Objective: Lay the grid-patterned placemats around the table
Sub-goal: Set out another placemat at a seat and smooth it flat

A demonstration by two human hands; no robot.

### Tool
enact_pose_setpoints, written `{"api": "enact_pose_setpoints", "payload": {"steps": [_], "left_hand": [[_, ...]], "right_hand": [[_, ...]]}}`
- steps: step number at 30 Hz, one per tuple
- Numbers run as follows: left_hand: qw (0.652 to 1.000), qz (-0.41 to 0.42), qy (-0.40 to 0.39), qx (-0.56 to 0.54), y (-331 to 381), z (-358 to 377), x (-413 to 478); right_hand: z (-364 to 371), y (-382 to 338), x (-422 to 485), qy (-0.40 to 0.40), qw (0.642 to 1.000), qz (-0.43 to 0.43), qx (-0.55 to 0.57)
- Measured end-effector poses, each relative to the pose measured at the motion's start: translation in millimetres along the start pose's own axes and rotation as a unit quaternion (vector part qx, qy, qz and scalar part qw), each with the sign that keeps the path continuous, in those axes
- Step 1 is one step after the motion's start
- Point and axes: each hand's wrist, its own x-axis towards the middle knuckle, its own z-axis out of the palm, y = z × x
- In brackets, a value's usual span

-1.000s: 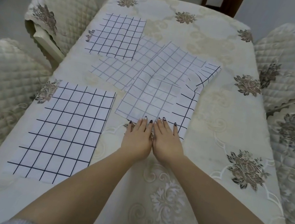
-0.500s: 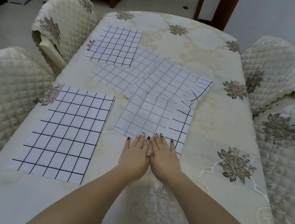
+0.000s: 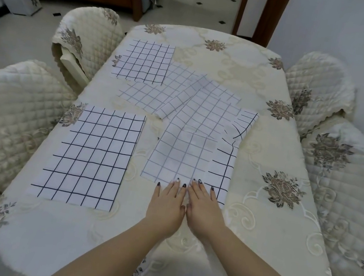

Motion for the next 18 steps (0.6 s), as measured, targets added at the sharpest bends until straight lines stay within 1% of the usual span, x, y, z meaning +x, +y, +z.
{"api": "enact_pose_setpoints", "payload": {"steps": [18], "left_hand": [[0.999,0.032,0.026,-0.016,2.5,29.7,-74.7]], "right_hand": [[25.0,-19.7,-73.5,0.005,1.000,-0.002,0.013]]}}
